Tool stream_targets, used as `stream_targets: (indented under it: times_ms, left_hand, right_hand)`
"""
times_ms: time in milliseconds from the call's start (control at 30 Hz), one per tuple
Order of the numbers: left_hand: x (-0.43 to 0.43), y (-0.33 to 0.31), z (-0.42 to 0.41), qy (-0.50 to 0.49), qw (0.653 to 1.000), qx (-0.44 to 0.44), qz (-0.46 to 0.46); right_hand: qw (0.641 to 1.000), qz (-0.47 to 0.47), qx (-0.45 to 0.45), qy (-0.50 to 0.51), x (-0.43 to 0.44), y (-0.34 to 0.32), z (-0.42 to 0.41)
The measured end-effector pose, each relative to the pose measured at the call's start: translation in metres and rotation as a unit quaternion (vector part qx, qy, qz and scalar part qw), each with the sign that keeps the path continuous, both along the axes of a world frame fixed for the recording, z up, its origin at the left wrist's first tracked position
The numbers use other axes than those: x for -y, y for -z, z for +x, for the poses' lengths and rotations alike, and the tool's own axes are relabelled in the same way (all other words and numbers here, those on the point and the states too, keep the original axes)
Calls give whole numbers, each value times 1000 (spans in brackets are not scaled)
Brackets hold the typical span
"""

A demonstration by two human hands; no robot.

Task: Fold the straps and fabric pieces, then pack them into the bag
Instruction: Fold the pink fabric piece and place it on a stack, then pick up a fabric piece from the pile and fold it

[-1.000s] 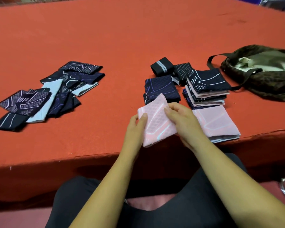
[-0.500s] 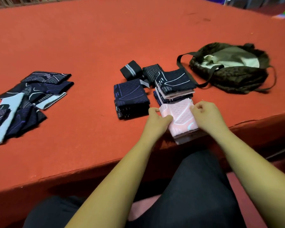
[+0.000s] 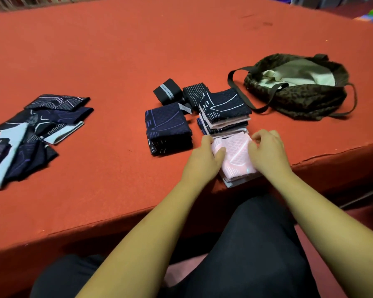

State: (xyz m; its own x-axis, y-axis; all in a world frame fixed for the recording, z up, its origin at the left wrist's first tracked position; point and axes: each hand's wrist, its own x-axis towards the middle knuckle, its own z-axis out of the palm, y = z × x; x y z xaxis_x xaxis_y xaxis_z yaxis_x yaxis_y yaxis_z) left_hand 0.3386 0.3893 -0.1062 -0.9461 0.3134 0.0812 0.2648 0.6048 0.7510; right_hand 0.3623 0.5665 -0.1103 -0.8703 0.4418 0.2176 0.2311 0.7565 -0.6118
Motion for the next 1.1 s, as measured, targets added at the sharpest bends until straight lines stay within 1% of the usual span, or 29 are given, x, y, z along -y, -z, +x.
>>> stream_targets:
  times_ms: [100,167,233,300,367,500,600,667,733,833,1000,1100]
  left_hand:
    - [37,-21,-11,-9,1000,-14,10]
    - [76,-35,-20,-18,999,-29,-11]
    - [122,-45,-27,-53,997,-38,-41]
    - [172,-49,-30,-102,993,-23,-52]
    - [223,-48,-31,-168,984,-1,-51]
    - [321,-39,-27,-303,951,22,-51]
    - [372,-30,-25,-355,933,25,-57]
    - [397,-24,-28,-382,921,6,-79]
    - [416,-18,-33,-400,909,-5,-115]
    - [440,-7,-48,-400,899,-20,-178]
    - [463,9,-75,-370,900,-28,-228]
    - [469,17,-89,-366,894,-33,-257]
  right_hand:
    - [998,-15,-59,-15,20,-35,-6]
    - [993,-37,-97,-49,53,-55,-10]
    - [985,-77,-115,-98,100,-66,-14]
    - [977,-118,-89,-153,151,-69,-22]
    - [968,-144,-41,-201,200,-68,-36]
    - [952,-160,63,-252,283,-54,-73]
    - [937,-164,125,-280,334,-45,-101]
    - [930,-161,149,-295,361,-38,-120]
    - [922,-160,166,-311,386,-33,-134]
    - [914,-158,176,-329,421,-24,-153]
    - [904,-127,162,-375,461,-13,-175]
    - [902,-103,161,-388,477,-1,-185]
